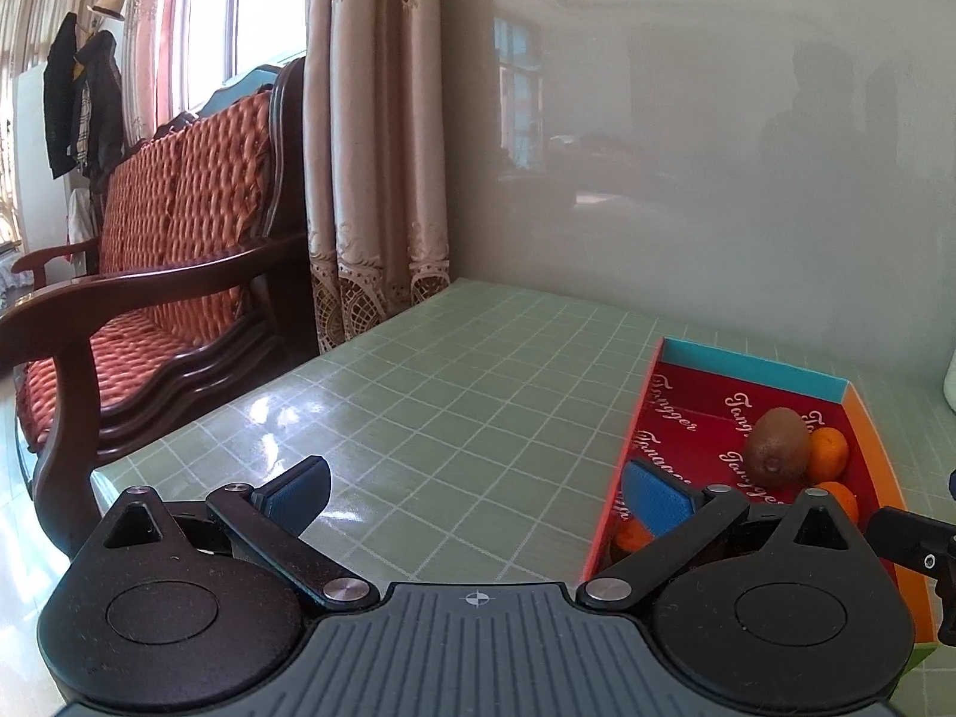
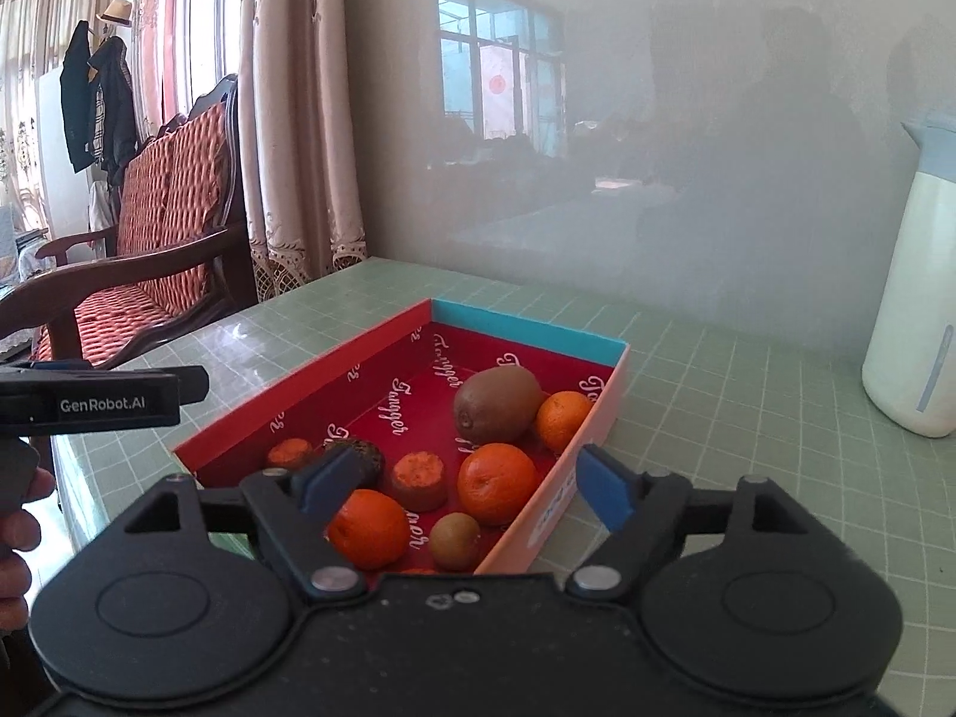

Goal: Organize fruits

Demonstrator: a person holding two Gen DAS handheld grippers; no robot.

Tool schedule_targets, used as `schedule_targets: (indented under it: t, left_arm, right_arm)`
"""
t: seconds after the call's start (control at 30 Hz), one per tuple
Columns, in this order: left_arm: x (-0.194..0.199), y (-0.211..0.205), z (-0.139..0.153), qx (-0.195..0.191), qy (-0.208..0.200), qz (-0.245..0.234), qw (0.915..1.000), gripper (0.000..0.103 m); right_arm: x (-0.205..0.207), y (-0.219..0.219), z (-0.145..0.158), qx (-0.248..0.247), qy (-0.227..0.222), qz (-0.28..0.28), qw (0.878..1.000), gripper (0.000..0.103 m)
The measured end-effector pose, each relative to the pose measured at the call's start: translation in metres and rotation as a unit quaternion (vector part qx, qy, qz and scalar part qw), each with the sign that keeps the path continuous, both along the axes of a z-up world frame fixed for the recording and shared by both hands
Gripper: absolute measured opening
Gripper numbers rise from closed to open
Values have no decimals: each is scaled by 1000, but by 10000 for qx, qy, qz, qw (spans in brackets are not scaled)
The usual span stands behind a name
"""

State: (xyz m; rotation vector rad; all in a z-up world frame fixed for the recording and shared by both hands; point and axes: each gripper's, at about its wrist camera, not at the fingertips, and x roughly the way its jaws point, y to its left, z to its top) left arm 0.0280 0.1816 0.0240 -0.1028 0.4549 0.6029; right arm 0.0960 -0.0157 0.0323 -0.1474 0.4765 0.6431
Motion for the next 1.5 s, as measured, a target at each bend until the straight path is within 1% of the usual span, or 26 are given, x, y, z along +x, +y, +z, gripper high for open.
schedule_targets:
  t: [0.03,0.07,0.13,0.27,0.37,0.5,0.57,0.67,0.73,0.8,0.93,1.07,1.13,1.27,1.43,1.5]
  left_arm:
    - [0,-2,0,25,4,-32,10000,103]
    - [1,-5,0,54,14,-69,10000,103]
    - [2,-10,0,100,21,-125,9999,103]
    - [4,-18,0,119,77,-283,9995,103]
    - [6,-25,-1,77,168,-512,9985,103]
    - [-1,-38,3,194,199,-738,9969,103]
    - [-11,-42,7,91,176,-790,9967,103]
    - [-25,-45,13,-252,254,-912,9952,103]
    - [-36,-46,17,-339,266,-962,9944,103]
    - [-49,-48,23,-330,199,-970,9945,103]
    - [-74,-51,37,-268,101,-1040,9942,103]
    - [-100,-55,54,-155,-14,-1128,9935,103]
    - [-110,-58,62,-116,-47,-1185,9929,103]
    - [-129,-63,80,-110,-186,-1252,9919,103]
    - [-139,-74,95,-43,-278,-1395,9898,103]
    - [-140,-78,97,-34,-294,-1437,9892,103]
  right_arm:
    - [-1,-1,0,-14,-22,-43,10000,89]
    - [-2,-3,1,-20,-38,-88,10000,95]
    - [-4,-7,1,-13,-73,-193,9998,102]
    - [-5,-15,2,4,-27,-301,9995,103]
    - [-7,-20,-1,-26,90,-436,9990,103]
    - [-19,-26,-1,-116,134,-641,9978,103]
    - [-27,-31,2,-59,162,-802,9966,103]
    - [-40,-41,4,99,270,-1077,9938,103]
    - [-48,-46,6,189,379,-1242,9913,103]
    - [-58,-51,10,257,452,-1395,9889,103]
    - [-79,-54,21,265,451,-1704,9840,103]
    - [-101,-46,35,-47,497,-1913,9803,103]
    - [-115,-43,42,-139,391,-1913,9807,103]
    - [-139,-42,56,-160,232,-1915,9811,103]
    - [-148,-42,67,-293,-13,-1908,9812,103]
    - [-148,-43,68,-276,-75,-1971,9800,103]
